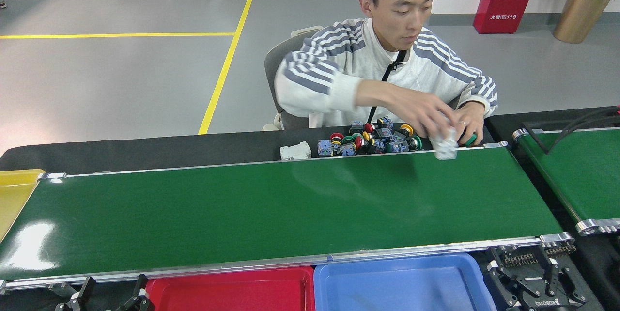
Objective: Pick switch part from conveyor to tray
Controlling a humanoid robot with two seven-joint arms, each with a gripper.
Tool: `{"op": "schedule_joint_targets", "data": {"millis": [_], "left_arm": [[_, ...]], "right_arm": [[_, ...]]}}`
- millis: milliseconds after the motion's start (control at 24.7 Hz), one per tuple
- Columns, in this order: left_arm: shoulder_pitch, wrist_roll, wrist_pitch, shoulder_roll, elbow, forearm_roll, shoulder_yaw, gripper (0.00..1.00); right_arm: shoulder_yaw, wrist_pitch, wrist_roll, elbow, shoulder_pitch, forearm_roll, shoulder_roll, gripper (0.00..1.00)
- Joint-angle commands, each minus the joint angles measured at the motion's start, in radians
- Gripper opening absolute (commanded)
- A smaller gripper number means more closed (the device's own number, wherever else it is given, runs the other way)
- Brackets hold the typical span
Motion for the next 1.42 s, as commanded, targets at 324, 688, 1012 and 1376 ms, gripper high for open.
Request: {"op": "schedule_joint_targets", "data": {"millis": [324,688,1012,1376], "left_arm": [[-0.001,0.013,0.002,0.009,-0.013,0.003,0.002,1.00],[-0.003,0.013,0.005,0.012,-0.011,0.003,0.014,1.00],[-0.009,0.013,0.002,0.015,-0.005,0.002,0.011,1.00],[-0.021,0.012,0.002,0.017,0.004,-0.002,0.002,1.00]], "right_arm": [[-0.001,-0.006,0.000,0.007,-0.011,-0.002,-0.012,0.99],[-0.001,0.011,0.035,0.056,-0.091,0.008,-0.009,0.99],[0.004,0.011,0.093,0.219,-0.253,0.072,-0.003,0.99],[0.148,0.118,0.093,0.415,-0.462,0.081,-0.011,0.99]]}}
